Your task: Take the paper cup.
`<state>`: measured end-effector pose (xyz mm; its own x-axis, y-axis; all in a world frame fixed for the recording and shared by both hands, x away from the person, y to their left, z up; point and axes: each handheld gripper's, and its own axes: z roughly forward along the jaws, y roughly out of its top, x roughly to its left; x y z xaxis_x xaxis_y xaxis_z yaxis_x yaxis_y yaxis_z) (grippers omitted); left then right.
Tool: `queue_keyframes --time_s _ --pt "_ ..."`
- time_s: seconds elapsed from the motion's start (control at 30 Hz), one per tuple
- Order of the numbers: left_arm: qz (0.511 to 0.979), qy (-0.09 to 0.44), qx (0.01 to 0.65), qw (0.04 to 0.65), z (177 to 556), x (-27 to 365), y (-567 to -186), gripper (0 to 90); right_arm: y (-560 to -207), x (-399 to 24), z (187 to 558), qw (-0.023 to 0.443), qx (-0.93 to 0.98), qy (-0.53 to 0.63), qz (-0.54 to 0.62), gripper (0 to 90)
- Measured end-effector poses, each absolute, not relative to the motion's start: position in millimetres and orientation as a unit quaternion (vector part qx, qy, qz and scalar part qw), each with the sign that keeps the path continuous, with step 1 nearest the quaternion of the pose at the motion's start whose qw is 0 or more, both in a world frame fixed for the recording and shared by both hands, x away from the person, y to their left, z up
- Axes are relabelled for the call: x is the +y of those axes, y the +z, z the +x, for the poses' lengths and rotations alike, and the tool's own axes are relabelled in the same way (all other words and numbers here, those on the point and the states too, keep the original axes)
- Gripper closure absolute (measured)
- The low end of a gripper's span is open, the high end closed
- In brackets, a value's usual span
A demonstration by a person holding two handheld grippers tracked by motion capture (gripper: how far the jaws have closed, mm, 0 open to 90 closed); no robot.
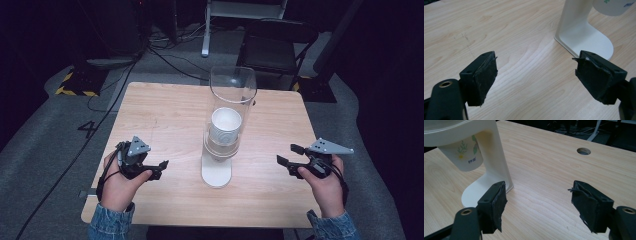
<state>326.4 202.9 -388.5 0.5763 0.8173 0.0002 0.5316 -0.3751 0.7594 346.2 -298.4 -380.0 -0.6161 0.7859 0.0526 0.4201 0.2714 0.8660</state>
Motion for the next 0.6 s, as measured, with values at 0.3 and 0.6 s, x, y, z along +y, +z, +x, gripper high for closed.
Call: queue_keyframes --time_s 0.3,0.6 --pt "0.810 0.184 0.412 0.375 326.1 201.1 -386.2 16.7 -383.6 -297.8 347.6 0.193 0.772 0.461 0.392 26.5" --pt "0.819 0.172 0.396 0.378 327.6 197.0 -387.6 15.8 -382.9 -299.5 345.7 0.198 0.767 0.465 0.396 23.7"
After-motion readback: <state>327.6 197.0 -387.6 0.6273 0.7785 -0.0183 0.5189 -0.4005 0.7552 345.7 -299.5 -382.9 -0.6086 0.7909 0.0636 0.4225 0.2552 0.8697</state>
